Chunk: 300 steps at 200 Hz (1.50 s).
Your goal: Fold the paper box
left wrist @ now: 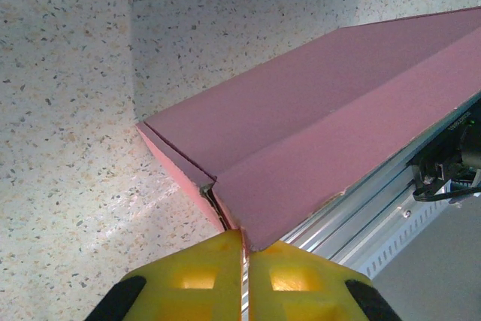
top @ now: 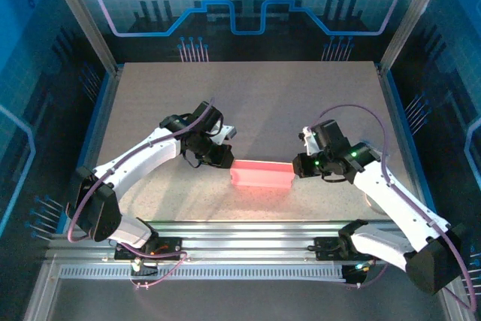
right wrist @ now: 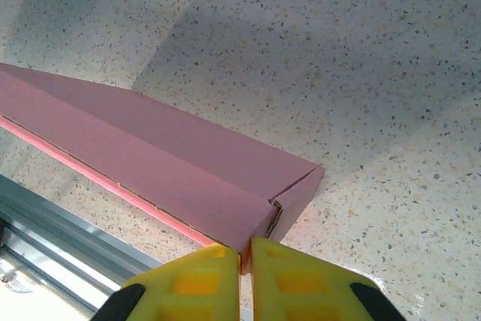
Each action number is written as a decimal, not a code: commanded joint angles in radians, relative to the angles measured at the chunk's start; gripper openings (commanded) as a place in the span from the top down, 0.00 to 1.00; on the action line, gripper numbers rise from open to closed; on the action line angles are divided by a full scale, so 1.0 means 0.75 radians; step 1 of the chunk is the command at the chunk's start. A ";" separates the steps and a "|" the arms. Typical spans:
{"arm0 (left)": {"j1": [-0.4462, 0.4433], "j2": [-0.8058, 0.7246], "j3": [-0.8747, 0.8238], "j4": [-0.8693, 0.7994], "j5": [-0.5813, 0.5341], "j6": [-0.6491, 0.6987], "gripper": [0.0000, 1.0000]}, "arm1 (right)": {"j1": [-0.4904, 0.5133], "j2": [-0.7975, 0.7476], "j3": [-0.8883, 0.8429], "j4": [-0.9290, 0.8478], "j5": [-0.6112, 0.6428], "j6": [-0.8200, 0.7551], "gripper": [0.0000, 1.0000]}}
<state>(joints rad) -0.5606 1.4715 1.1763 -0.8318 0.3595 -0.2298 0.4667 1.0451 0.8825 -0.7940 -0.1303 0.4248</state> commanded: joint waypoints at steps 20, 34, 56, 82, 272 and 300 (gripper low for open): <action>-0.022 -0.013 -0.042 -0.008 -0.006 0.002 0.91 | 0.026 -0.006 -0.031 -0.058 0.067 -0.019 0.87; -0.027 -0.013 -0.045 -0.006 -0.009 -0.001 0.92 | 0.036 -0.005 -0.037 -0.059 0.086 -0.022 0.87; -0.033 -0.018 -0.049 -0.004 -0.017 -0.006 0.93 | 0.057 -0.006 -0.058 -0.057 0.121 -0.016 0.87; -0.036 -0.022 -0.057 -0.002 -0.025 -0.012 0.93 | 0.086 -0.029 -0.071 -0.052 0.151 0.000 0.86; -0.062 -0.026 -0.016 -0.002 -0.062 -0.053 0.88 | 0.026 0.013 0.044 0.062 -0.035 0.048 0.88; -0.062 -0.038 -0.010 0.003 -0.038 -0.085 0.82 | 0.027 -0.013 -0.014 0.091 -0.041 0.071 0.88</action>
<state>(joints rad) -0.5995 1.4612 1.1572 -0.8074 0.3286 -0.2634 0.4961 1.0557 0.9100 -0.7540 -0.1383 0.4545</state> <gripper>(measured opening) 0.152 0.120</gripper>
